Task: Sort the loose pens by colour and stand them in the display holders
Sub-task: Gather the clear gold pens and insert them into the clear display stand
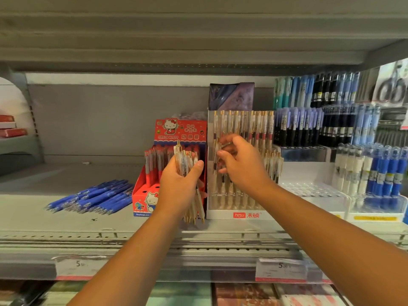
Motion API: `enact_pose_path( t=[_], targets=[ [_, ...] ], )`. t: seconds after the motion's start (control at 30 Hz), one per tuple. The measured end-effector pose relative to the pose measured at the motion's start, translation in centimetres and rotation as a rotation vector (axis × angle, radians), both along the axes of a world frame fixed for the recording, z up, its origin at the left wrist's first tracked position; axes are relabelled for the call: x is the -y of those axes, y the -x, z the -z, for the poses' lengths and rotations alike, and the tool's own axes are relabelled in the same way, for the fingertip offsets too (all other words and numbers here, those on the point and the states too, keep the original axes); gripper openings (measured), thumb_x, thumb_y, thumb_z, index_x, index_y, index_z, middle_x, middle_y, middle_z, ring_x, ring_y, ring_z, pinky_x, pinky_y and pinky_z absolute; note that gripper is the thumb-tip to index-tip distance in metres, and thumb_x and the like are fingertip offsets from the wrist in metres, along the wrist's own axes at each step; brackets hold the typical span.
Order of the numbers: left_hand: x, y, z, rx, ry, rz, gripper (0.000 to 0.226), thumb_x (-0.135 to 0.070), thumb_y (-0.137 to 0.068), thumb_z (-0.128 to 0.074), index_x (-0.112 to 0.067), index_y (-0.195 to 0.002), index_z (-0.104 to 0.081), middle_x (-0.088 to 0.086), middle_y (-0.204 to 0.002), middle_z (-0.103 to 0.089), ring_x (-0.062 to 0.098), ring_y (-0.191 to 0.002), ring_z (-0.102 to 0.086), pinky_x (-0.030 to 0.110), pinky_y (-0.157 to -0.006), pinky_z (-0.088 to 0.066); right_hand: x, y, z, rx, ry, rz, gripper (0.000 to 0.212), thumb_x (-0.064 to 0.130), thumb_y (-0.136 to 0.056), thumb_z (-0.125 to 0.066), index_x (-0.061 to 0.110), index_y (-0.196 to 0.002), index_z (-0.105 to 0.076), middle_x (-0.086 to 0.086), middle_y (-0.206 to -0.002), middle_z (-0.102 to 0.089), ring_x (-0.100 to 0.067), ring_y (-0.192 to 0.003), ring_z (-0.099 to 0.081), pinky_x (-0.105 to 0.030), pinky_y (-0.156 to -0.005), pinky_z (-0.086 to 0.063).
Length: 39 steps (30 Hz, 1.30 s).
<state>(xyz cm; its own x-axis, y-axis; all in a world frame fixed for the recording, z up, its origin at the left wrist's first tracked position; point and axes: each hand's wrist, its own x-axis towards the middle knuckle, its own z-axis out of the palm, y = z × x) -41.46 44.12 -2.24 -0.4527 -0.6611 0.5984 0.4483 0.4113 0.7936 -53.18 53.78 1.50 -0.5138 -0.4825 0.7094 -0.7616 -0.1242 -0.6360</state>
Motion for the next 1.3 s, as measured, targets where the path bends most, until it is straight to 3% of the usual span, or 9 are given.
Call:
enact_pose_path(
  t=[0.2, 0.4, 0.6, 0.77, 0.9, 1.0, 1.17, 1.3],
  targets=[
    [-0.2, 0.1, 0.0, 0.028, 0.043, -0.005, 0.007, -0.026, -0.093, -0.066, -0.032, -0.09, -0.064, -0.018, -0.078, -0.07, -0.002, -0.066, -0.065, 0.01, -0.049, -0.047, 0.0, 0.4, -0.2, -0.026, -0.03, 0.077, 0.031, 0.014, -0.095, -0.06, 0.043, -0.089, -0.051, 0.007, -0.081, -0.066, -0.007, -0.065, -0.068, -0.038, -0.063, -0.061],
    [-0.3, 0.0, 0.0, 0.044, 0.058, 0.008, 0.008, -0.03, -0.093, -0.066, -0.036, -0.088, -0.064, -0.018, -0.081, -0.071, 0.003, -0.07, -0.067, 0.015, -0.055, -0.051, -0.8, 0.3, -0.7, -0.007, 0.039, 0.092, 0.022, 0.013, -0.096, -0.059, 0.033, -0.101, -0.055, 0.01, -0.085, -0.065, -0.005, -0.067, -0.067, -0.026, -0.058, -0.06],
    [-0.7, -0.2, 0.0, 0.043, 0.057, 0.043, 0.01, -0.027, -0.095, -0.064, -0.034, -0.089, -0.062, -0.017, -0.08, -0.07, 0.001, -0.067, -0.067, 0.012, -0.048, -0.049, -1.2, -0.1, -1.0, -0.005, 0.052, 0.115, 0.021, 0.012, -0.096, -0.059, 0.031, -0.103, -0.055, 0.007, -0.087, -0.066, -0.008, -0.069, -0.068, -0.022, -0.057, -0.058],
    [-0.8, -0.3, -0.1, 0.042, 0.038, 0.06, 0.003, -0.024, -0.095, -0.064, -0.026, -0.093, -0.062, -0.005, -0.073, -0.068, 0.008, -0.055, -0.065, 0.019, -0.045, -0.051, -1.0, -0.3, -0.1, 0.02, -0.095, 0.104, 0.016, 0.011, -0.096, -0.06, 0.024, -0.104, -0.058, 0.002, -0.083, -0.066, -0.01, -0.064, -0.069, -0.028, -0.059, -0.061],
    [-0.6, -0.1, 0.0, 0.05, 0.036, 0.064, 0.004, -0.025, -0.094, -0.065, -0.028, -0.093, -0.063, -0.001, -0.077, -0.069, 0.019, -0.066, -0.07, 0.034, -0.052, -0.059, -0.7, -0.4, 1.0, 0.047, -0.234, 0.087, 0.017, 0.01, -0.095, -0.06, 0.023, -0.106, -0.059, -0.001, -0.083, -0.067, -0.01, -0.064, -0.068, -0.026, -0.058, -0.06],
    [-0.3, 0.0, 0.1, 0.056, 0.037, 0.061, 0.005, -0.026, -0.094, -0.066, -0.03, -0.092, -0.064, 0.001, -0.081, -0.07, 0.025, -0.072, -0.07, 0.047, -0.059, -0.061, -0.7, -0.3, 1.2, 0.023, -0.259, 0.103, 0.015, 0.013, -0.095, -0.061, 0.025, -0.102, -0.057, 0.0, -0.081, -0.067, -0.006, -0.064, -0.067, -0.023, -0.055, -0.056],
    [-0.4, 0.1, 0.0, 0.057, 0.022, 0.101, 0.008, -0.024, -0.093, -0.067, -0.028, -0.099, -0.063, -0.002, -0.083, -0.072, 0.023, -0.067, -0.072, 0.047, -0.055, -0.061, -1.1, -0.2, 1.1, -0.079, -0.305, 0.171, 0.022, 0.022, -0.093, -0.065, 0.023, -0.114, -0.06, 0.003, -0.075, -0.066, -0.008, -0.067, -0.065, -0.027, -0.062, -0.055],
    [-0.5, 0.1, 0.0, 0.059, 0.033, 0.132, 0.014, -0.024, -0.091, -0.069, -0.024, -0.104, -0.062, 0.002, -0.087, -0.073, 0.024, -0.065, -0.072, 0.051, -0.057, -0.061, -1.9, -1.1, 1.4, -0.18, -0.188, 0.223, 0.03, 0.02, -0.092, -0.066, 0.024, -0.121, -0.06, 0.011, -0.078, -0.063, 0.0, -0.065, -0.059, -0.018, -0.06, -0.049]
  ],
)
